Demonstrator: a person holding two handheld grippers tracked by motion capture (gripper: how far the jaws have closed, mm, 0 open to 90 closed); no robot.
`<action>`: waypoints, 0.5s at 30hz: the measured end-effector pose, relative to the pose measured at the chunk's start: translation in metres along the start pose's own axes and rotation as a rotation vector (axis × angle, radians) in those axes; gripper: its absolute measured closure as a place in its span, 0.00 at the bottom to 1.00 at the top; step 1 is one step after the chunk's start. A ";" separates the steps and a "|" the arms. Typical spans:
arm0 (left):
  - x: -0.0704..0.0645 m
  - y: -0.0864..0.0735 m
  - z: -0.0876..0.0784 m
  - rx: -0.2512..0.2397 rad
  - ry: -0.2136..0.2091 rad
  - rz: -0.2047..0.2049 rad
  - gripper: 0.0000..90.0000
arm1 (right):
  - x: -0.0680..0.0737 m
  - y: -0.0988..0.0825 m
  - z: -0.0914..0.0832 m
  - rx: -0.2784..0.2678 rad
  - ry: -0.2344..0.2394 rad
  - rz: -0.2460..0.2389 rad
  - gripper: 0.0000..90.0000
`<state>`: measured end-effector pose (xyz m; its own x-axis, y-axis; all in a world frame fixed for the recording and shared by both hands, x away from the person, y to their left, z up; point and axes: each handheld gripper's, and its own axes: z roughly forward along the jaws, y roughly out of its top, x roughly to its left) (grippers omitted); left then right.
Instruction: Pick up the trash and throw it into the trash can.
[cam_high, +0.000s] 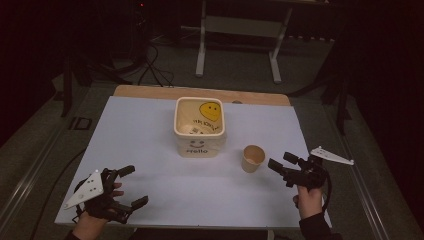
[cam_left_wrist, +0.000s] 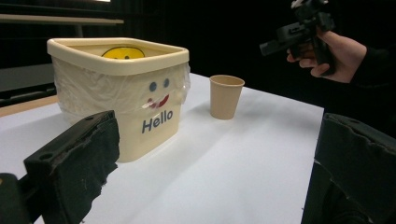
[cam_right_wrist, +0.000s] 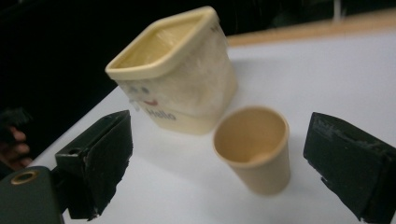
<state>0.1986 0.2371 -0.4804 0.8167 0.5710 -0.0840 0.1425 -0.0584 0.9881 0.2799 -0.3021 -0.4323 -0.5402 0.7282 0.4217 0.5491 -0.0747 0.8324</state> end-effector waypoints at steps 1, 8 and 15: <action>0.000 0.000 0.000 0.001 0.000 0.000 0.01 | -0.005 0.000 0.000 0.026 -0.009 0.056 0.09; 0.000 0.000 0.000 0.001 0.003 0.000 0.01 | -0.026 -0.009 0.009 0.290 -0.039 0.157 0.09; 0.000 0.000 0.000 0.002 0.006 0.000 0.01 | -0.031 -0.018 0.014 0.496 -0.005 0.122 0.09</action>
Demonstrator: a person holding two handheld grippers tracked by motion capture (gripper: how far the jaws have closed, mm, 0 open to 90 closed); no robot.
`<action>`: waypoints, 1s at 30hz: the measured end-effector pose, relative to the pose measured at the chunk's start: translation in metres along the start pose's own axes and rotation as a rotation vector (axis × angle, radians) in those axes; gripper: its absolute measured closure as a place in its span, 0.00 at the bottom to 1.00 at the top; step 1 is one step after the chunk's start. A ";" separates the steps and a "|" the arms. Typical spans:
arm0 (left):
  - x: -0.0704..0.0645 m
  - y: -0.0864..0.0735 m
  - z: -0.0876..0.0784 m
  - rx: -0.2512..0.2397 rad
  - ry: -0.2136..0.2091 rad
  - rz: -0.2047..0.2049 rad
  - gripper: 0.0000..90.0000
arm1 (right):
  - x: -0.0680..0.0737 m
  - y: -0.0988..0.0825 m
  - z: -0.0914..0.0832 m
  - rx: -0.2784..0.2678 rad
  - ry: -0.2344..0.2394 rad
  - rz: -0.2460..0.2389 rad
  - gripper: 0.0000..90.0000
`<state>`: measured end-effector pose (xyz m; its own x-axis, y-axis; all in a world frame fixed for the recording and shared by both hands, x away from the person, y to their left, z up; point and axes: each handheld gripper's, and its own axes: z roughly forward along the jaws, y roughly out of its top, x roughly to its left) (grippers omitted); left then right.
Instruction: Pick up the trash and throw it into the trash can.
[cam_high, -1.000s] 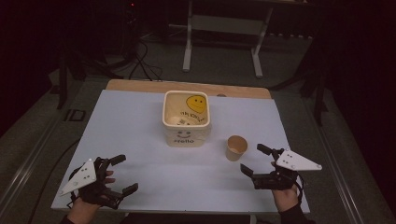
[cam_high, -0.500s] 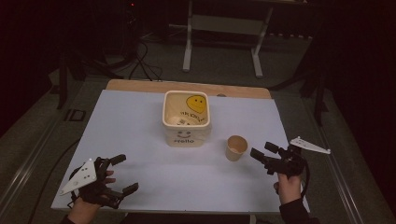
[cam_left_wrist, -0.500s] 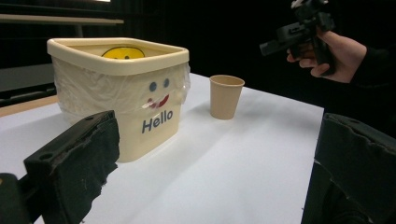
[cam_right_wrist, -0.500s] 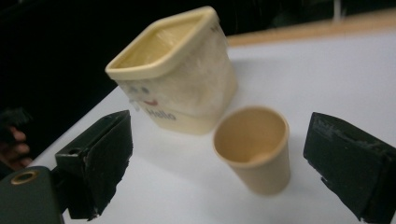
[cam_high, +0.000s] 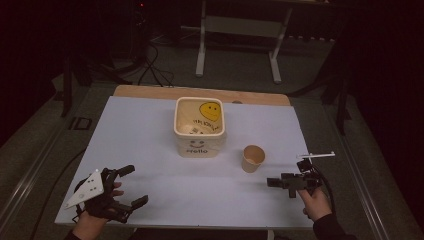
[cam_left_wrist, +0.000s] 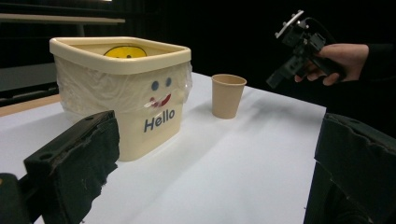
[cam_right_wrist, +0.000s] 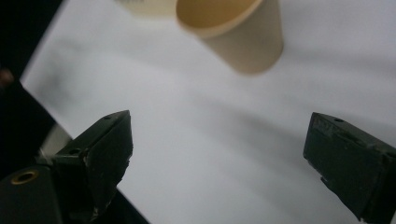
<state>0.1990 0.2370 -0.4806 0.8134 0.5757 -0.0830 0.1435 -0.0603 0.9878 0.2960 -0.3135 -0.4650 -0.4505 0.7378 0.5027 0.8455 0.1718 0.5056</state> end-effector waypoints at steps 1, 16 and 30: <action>0.000 0.000 0.000 0.002 0.000 0.003 0.01 | 0.002 -0.001 0.003 0.068 -0.004 -0.040 0.09; 0.001 0.000 0.000 -0.001 0.002 0.002 0.01 | 0.017 0.001 0.020 0.393 -0.025 -0.278 0.09; 0.001 0.000 -0.001 -0.001 0.000 -0.004 0.01 | 0.046 0.018 0.021 0.602 -0.135 -0.560 0.10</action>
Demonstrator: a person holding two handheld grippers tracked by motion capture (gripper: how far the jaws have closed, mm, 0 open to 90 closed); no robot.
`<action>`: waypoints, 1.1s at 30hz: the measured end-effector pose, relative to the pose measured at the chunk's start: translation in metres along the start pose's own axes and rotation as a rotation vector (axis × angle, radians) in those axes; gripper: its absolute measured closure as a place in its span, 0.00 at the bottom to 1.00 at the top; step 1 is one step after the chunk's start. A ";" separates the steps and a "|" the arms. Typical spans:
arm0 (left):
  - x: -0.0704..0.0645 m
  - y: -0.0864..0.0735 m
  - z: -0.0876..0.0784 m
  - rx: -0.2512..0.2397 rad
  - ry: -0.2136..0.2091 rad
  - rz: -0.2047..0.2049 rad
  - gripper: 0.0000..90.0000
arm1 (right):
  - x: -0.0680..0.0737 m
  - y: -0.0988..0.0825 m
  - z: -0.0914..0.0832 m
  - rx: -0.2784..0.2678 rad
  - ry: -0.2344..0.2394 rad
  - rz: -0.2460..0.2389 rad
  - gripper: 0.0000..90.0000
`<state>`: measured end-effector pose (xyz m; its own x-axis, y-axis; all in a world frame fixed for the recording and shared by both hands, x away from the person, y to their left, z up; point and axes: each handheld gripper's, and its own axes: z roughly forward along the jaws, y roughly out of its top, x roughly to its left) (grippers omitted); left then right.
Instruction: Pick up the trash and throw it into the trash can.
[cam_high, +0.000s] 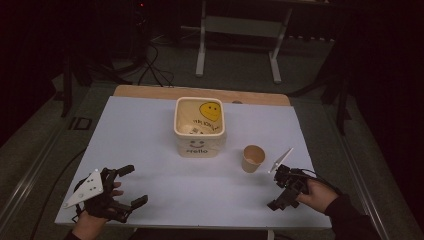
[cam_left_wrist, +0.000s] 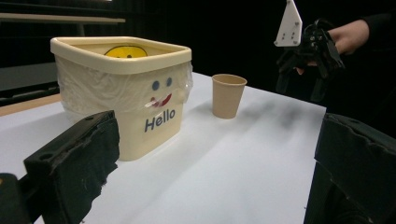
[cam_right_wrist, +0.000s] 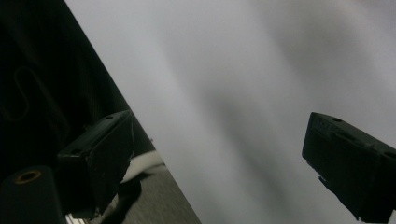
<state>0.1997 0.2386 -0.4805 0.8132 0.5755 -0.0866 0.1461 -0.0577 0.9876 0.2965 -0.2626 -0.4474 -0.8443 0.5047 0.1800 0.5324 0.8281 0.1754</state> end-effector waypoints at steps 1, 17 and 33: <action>0.000 0.000 0.000 0.000 -0.001 0.000 0.01 | 0.001 0.002 -0.002 0.014 -0.003 -0.012 0.10; 0.000 0.000 0.001 0.006 -0.017 -0.007 0.01 | 0.006 0.026 -0.025 0.132 -0.038 -0.150 0.10; 0.001 -0.001 0.002 0.007 -0.020 -0.004 0.01 | 0.007 0.052 -0.045 0.118 -0.078 -0.307 0.10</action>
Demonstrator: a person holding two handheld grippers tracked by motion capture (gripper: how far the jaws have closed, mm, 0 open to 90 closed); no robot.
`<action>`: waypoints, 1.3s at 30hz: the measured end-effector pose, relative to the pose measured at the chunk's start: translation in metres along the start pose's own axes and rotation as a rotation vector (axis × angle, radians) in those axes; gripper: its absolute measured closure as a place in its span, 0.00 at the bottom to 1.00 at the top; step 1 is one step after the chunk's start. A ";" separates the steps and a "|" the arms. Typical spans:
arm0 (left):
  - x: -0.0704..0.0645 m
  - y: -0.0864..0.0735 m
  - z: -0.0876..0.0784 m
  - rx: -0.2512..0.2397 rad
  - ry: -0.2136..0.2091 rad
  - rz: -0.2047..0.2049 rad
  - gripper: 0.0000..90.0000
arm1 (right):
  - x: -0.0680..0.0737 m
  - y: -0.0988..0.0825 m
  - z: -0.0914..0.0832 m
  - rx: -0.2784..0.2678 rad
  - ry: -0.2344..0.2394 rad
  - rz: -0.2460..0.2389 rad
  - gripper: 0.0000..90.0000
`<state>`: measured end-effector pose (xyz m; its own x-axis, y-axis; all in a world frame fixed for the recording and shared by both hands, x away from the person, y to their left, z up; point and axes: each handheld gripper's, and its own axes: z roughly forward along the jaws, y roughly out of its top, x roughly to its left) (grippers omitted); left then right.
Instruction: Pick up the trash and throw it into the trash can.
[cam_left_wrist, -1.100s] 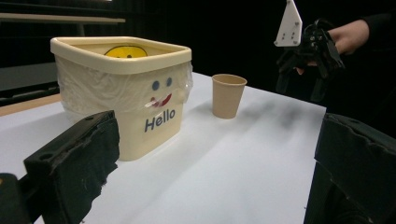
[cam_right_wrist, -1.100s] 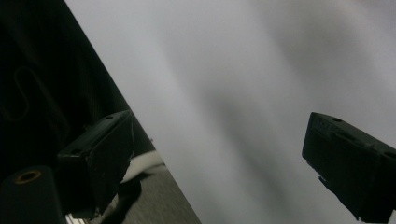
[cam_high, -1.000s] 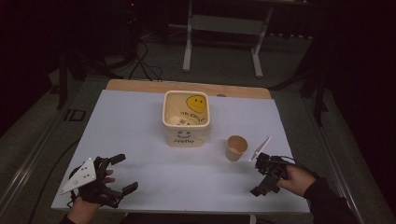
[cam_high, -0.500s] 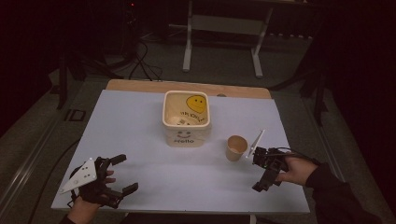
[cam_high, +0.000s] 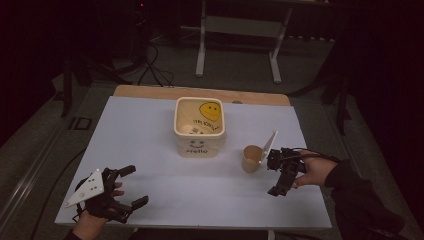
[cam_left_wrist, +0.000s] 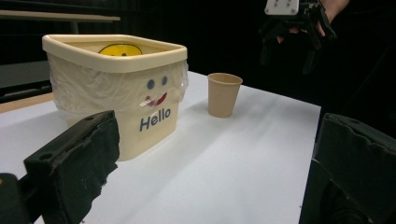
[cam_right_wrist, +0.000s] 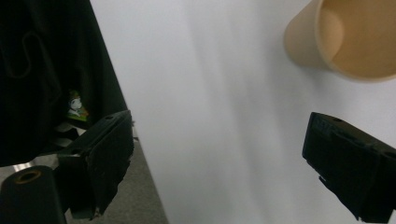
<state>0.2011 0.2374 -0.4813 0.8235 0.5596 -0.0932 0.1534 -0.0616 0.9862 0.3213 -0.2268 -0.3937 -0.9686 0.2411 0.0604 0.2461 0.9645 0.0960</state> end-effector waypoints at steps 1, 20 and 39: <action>0.000 0.000 0.000 0.000 -0.001 -0.001 0.01 | -0.001 0.002 -0.001 0.000 -0.002 -0.003 0.10; 0.000 0.000 0.000 0.002 -0.006 0.004 0.01 | -0.024 0.023 -0.019 -0.082 -0.035 -0.098 0.10; 0.000 0.000 -0.001 0.001 -0.012 0.010 0.01 | -0.052 0.040 -0.006 -0.122 -0.043 -0.143 0.10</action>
<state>0.2005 0.2378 -0.4812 0.8315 0.5491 -0.0848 0.1457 -0.0683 0.9870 0.3818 -0.2010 -0.3872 -0.9940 0.1094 -0.0046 0.1057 0.9697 0.2201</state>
